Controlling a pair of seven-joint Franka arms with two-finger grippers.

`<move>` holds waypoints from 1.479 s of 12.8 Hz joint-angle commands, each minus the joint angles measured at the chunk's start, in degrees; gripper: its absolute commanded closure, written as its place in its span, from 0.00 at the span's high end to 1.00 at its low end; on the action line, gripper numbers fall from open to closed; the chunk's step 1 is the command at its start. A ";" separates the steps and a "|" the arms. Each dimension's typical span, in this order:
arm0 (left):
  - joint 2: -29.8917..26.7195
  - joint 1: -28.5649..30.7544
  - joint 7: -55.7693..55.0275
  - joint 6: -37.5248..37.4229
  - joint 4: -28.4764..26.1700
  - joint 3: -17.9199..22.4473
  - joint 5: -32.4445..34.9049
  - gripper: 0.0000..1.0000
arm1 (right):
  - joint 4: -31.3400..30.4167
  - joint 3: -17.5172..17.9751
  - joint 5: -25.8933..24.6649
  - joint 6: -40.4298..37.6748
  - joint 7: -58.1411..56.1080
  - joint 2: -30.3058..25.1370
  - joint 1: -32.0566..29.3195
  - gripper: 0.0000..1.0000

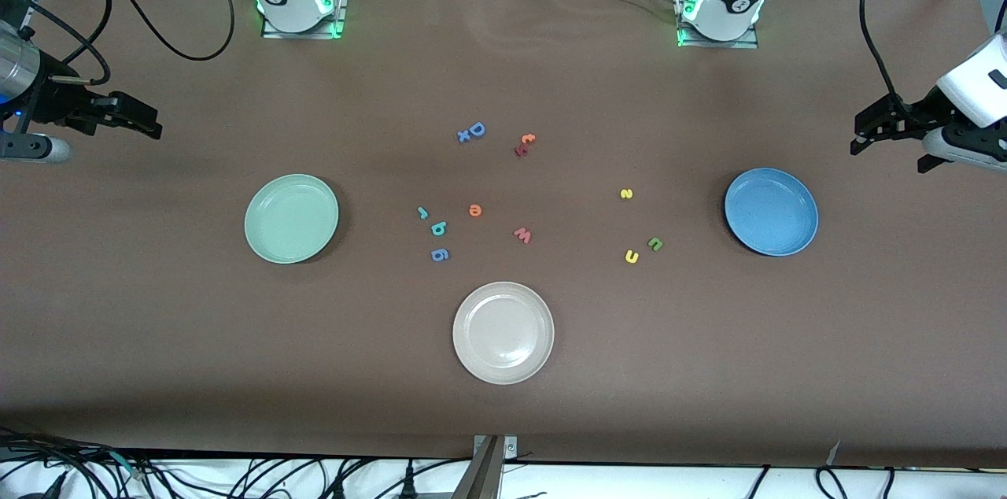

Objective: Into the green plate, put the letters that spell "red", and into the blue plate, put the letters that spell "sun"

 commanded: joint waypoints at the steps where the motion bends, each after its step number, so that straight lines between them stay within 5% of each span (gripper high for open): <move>1: 0.23 -0.10 -0.56 -0.20 0.73 -0.14 1.48 1.00 | 0.82 0.35 -0.07 -1.29 -1.04 -0.24 -0.51 1.00; 19: 0.23 -0.01 -0.56 -0.20 0.73 -0.05 1.48 1.00 | 0.82 0.26 0.20 -1.29 -0.16 -0.24 -0.51 1.00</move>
